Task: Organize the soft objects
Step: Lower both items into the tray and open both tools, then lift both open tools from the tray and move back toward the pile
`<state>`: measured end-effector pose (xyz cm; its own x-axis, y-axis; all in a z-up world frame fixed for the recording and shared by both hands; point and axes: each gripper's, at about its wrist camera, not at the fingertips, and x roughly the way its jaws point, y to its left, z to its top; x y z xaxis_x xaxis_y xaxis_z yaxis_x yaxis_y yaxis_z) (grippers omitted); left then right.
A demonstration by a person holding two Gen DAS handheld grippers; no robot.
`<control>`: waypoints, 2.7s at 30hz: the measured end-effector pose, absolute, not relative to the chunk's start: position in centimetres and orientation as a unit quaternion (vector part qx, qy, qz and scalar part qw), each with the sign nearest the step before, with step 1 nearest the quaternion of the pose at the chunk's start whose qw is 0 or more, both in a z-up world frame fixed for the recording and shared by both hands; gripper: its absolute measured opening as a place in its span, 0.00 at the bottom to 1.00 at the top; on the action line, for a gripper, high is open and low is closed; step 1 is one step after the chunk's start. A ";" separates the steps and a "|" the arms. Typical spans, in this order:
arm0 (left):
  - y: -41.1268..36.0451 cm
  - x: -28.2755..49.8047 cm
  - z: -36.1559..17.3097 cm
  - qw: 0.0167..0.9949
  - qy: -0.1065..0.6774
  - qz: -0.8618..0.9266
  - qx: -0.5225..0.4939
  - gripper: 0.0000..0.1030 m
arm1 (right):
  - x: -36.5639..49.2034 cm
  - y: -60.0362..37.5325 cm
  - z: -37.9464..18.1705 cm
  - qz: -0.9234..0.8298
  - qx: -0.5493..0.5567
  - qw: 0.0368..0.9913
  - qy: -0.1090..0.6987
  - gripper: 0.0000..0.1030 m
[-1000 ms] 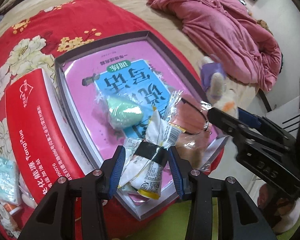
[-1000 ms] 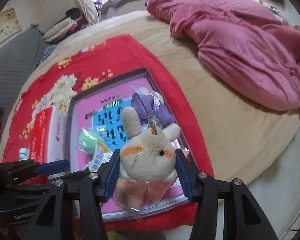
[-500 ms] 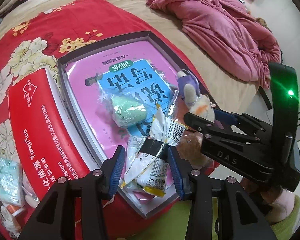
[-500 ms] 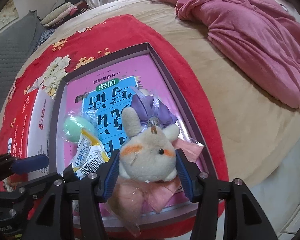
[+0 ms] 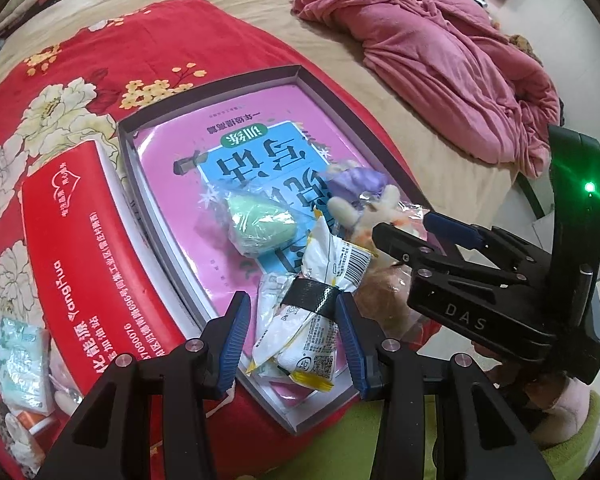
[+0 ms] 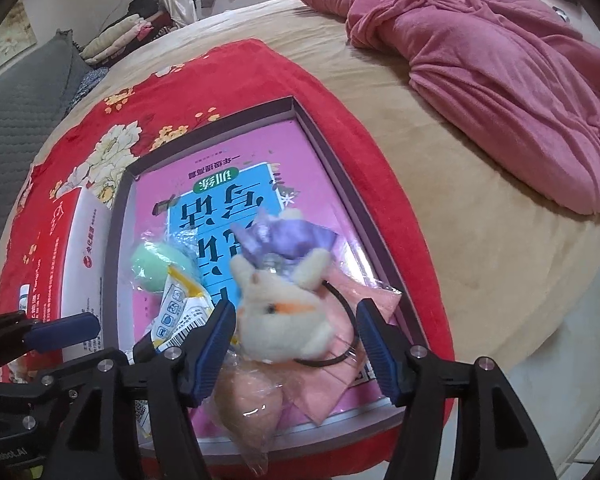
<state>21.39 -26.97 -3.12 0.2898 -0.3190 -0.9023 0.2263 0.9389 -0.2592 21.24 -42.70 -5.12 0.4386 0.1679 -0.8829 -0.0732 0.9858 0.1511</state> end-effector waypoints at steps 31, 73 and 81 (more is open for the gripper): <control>-26.0 20.6 -0.7 0.820 0.549 -0.157 -0.034 0.70 | 19.5 -43.3 -0.9 0.050 0.046 0.870 0.488 0.67; -20.1 15.1 5.4 0.866 0.488 -0.100 -0.037 0.78 | 13.3 -39.7 9.0 0.033 0.015 0.914 0.404 0.74; -17.4 13.7 6.0 0.870 0.484 -0.089 -0.047 0.78 | 12.4 -36.9 9.7 0.051 0.000 0.915 0.399 0.74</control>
